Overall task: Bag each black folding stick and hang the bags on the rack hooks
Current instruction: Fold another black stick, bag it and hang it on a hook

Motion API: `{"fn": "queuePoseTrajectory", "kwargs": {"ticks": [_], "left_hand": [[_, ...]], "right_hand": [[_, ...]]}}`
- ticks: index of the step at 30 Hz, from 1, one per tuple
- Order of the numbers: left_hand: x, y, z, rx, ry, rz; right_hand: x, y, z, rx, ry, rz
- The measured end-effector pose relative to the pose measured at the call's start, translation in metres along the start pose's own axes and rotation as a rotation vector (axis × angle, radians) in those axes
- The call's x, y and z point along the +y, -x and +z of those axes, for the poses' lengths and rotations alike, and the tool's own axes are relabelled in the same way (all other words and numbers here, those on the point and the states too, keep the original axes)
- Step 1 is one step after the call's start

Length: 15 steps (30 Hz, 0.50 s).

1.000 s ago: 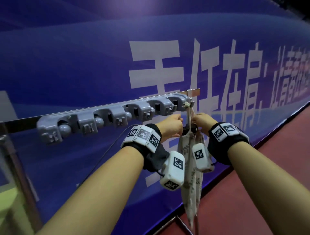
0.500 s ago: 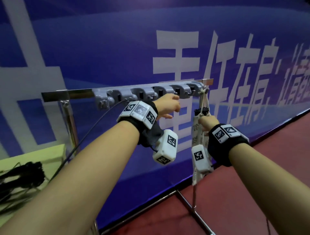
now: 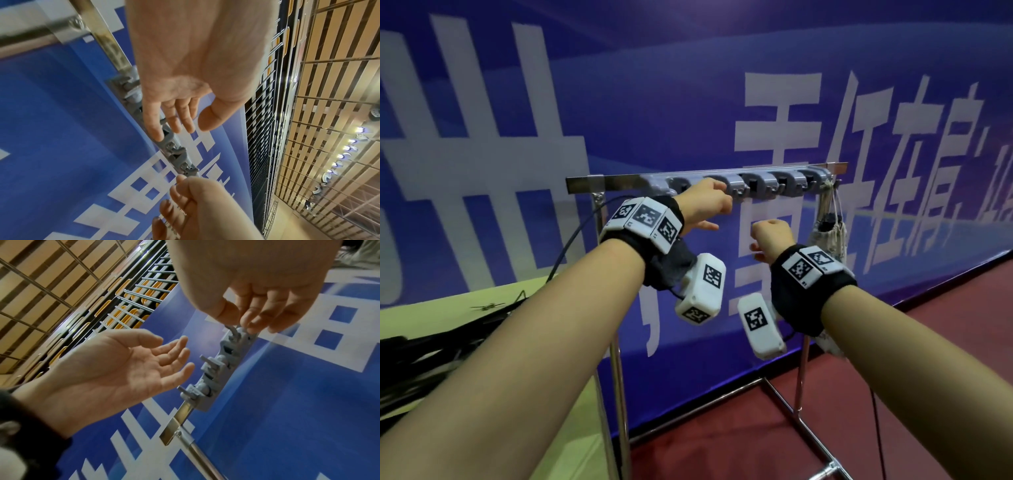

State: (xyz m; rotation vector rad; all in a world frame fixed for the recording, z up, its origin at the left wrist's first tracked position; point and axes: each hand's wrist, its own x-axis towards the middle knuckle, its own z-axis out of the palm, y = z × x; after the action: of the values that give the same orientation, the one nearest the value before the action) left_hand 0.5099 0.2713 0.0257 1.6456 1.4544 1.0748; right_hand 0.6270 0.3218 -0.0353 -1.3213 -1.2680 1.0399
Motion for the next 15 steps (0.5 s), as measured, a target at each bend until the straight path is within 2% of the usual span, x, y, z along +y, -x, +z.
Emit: {"fn": "queuePoseTrajectory", "kwargs": {"ticks": [6,12,15], "left_hand": [[-0.004,0.022,-0.031,0.104,0.056,0.019],[-0.016,0.05,-0.065,0.164,0.082,0.007],[-0.027,0.067,-0.084,0.203,0.082,-0.006]], "right_hand": [[-0.017,0.031,0.022,-0.001,0.004,-0.026],[-0.028,0.06,0.054,0.043,-0.056,-0.119],[-0.031,0.073,0.077,-0.009,-0.062,-0.128]]}}
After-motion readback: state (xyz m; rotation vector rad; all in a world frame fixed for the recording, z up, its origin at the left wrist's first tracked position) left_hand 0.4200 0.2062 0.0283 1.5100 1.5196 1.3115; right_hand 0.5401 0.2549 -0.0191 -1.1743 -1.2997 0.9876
